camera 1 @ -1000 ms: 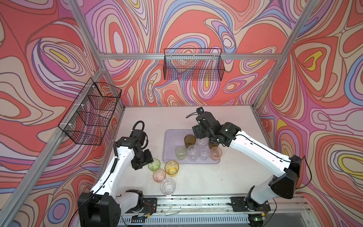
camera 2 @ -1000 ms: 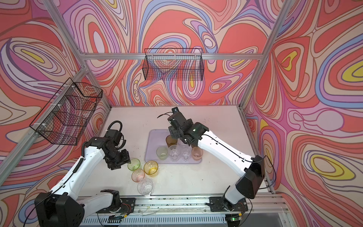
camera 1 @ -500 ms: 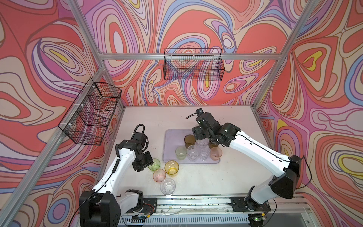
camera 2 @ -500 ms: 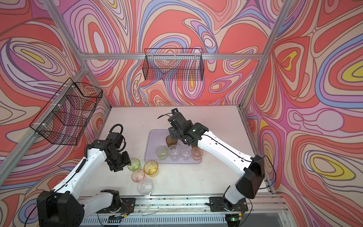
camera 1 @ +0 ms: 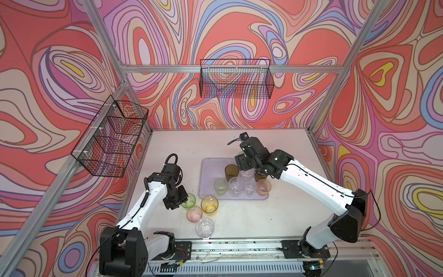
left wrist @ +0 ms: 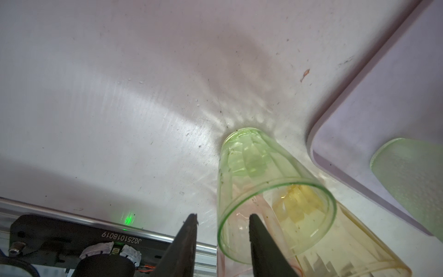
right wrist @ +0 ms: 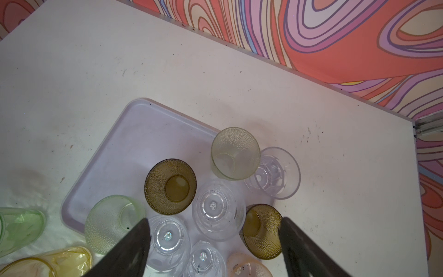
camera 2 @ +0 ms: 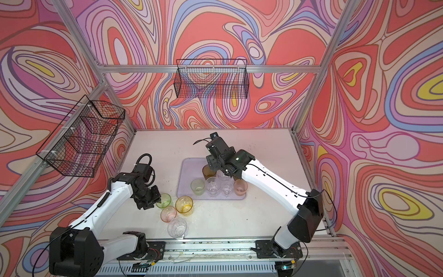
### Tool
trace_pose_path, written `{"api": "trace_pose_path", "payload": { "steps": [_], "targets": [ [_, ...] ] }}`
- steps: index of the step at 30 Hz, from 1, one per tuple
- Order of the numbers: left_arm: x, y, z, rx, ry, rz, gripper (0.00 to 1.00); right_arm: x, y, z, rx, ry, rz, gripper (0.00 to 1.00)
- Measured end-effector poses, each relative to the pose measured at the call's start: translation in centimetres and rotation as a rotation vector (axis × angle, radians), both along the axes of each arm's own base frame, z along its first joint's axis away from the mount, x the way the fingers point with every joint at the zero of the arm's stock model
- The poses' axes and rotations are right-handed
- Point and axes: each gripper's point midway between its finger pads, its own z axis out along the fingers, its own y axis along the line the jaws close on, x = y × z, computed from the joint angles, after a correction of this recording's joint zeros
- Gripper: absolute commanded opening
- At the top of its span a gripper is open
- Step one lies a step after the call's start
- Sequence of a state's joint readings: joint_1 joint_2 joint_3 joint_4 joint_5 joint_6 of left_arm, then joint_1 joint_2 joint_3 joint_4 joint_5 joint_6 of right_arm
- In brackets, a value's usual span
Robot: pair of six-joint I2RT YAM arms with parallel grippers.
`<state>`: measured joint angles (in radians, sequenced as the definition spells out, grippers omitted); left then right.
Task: Place the glasses into the tray
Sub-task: Pick up the glass from the bottom-left of the table.
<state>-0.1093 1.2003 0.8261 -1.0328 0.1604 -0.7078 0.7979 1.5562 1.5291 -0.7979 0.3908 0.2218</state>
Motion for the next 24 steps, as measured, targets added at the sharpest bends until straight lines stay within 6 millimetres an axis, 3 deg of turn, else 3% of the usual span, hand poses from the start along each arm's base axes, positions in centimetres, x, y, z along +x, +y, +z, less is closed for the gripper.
{"api": "trace_pose_path", "payload": {
  "steps": [10, 24],
  "targets": [
    [0.13, -0.08, -0.73, -0.002, 0.016, 0.004, 0.13, 0.08, -0.48, -0.11, -0.002, -0.001, -0.007, 0.87],
    [0.05, 0.01, -0.79, 0.004, 0.024, 0.000, 0.03, -0.03, -0.76, -0.26, -0.001, 0.003, -0.009, 0.85]
  ]
}}
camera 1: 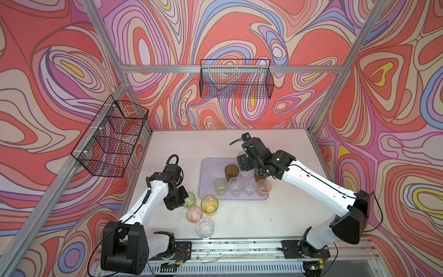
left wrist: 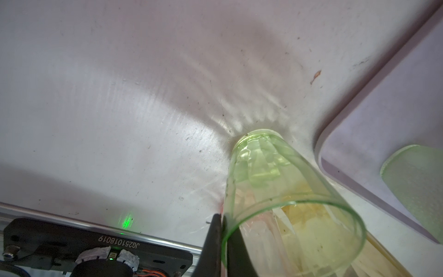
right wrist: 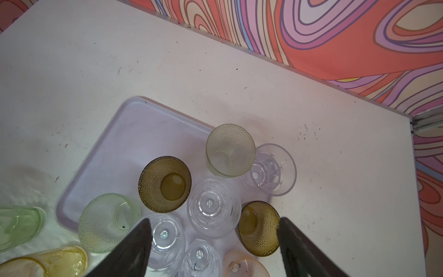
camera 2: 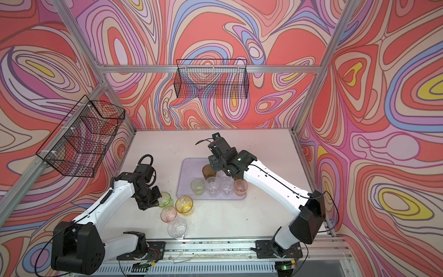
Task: Place the glasses into the tray
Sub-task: Pick up the glass from the bottom-left of the table.
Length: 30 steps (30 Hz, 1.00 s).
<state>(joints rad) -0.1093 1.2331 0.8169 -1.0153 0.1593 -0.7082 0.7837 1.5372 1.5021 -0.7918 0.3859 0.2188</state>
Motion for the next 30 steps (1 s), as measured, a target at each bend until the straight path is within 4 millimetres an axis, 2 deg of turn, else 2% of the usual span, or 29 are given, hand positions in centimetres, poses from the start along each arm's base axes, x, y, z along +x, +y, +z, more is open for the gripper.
{"api": "trace_pose_path", "payload": {
  "steps": [8, 22, 30],
  "targets": [
    [0.8, 0.1, 1.5, 0.011, -0.018, -0.030, 0.00, -0.2, -0.1, 0.4, 0.010, -0.006, 0.003, 0.85],
    [4.7, 0.8, 6.6, 0.080, -0.122, -0.147, 0.00, -0.7, -0.1, -0.1, 0.007, 0.031, 0.012, 0.88],
    [6.9, 0.6, 7.5, 0.090, -0.131, -0.209, 0.00, -1.1, 0.1, -0.2, 0.022, 0.060, 0.027, 0.87]
  ]
}}
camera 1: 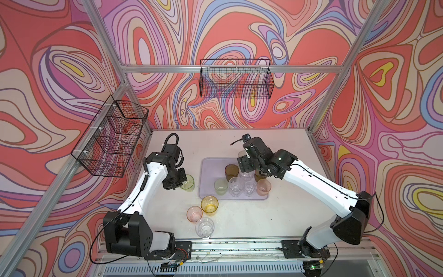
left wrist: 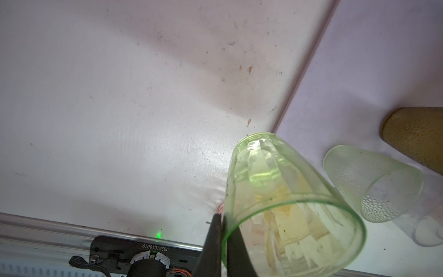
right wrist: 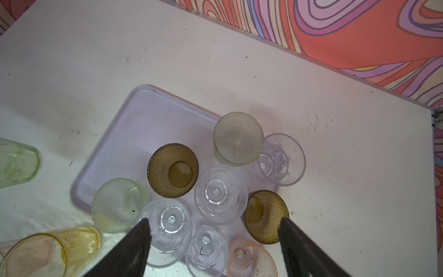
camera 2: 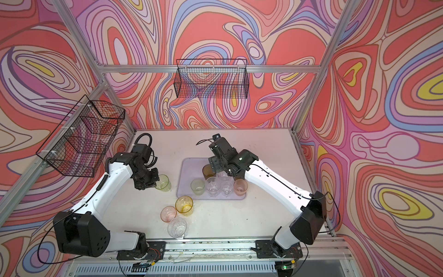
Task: Place the glasses into the tray
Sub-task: Pick up the glass from the bottom-left of the table, then place the glass on the tray.
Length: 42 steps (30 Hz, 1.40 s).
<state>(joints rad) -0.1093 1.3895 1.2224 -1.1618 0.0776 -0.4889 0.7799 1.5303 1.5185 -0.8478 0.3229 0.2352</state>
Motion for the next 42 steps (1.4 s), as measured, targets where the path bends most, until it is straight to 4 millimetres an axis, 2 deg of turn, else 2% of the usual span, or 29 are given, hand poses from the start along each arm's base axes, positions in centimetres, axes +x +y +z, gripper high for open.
{"api": "trace_pose_path", "payload": {
  "steps": [22, 30, 42],
  "targets": [
    [7.5, -1.0, 1.6, 0.026, -0.005, -0.124, 0.00, 0.0, 0.2, -0.8, 0.007, 0.034, -0.025, 0.86],
    [10.5, -2.2, 2.0, 0.025, -0.019, -0.155, 0.00, 0.1, 0.2, -0.7, 0.005, 0.035, -0.026, 0.85],
    [13.6, -4.8, 3.7, 0.019, -0.058, -0.216, 0.00, 0.1, 0.2, -0.6, 0.004, 0.039, -0.023, 0.85]
  ]
}}
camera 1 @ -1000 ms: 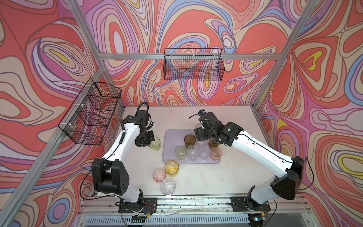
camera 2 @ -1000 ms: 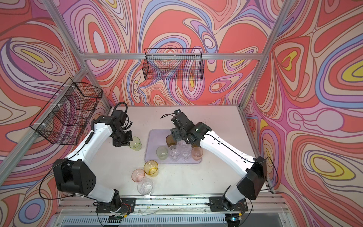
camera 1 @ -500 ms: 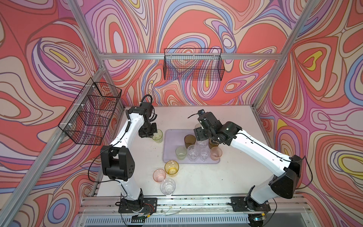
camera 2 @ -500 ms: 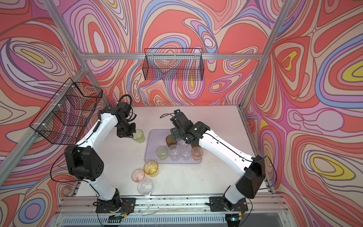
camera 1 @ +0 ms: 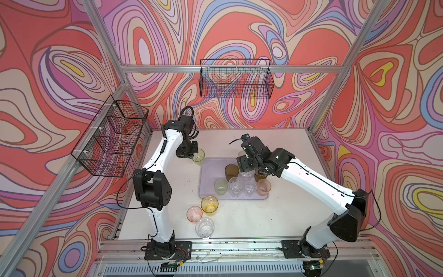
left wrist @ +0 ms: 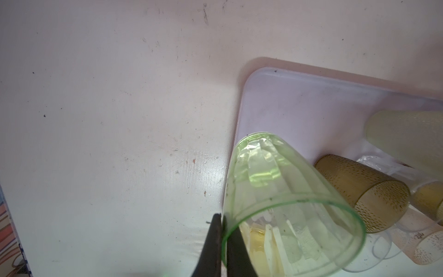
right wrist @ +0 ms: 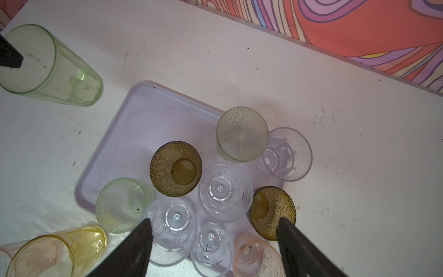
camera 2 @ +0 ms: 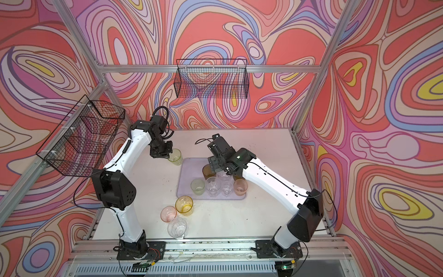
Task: Place the glasses into the tray
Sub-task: Place the glass on the tray.
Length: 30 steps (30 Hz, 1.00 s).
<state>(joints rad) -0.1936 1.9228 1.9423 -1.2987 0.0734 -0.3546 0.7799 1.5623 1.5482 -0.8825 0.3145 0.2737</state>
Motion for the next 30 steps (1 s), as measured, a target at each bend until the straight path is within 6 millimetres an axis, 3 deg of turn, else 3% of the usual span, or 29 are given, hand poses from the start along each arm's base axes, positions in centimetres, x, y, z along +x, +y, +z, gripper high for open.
{"api": "trace_pose_path", "payload": {
  "steps": [19, 30],
  "targets": [
    [3.7, -3.4, -1.0, 0.001, 0.013, -0.057, 0.00, 0.0, 0.2, -0.1, -0.006, -0.003, 0.023, 0.84],
    [4.3, -6.0, -2.5, -0.018, 0.040, -0.087, 0.00, 0.0, 0.2, -0.1, -0.009, -0.002, 0.024, 0.84]
  ]
}}
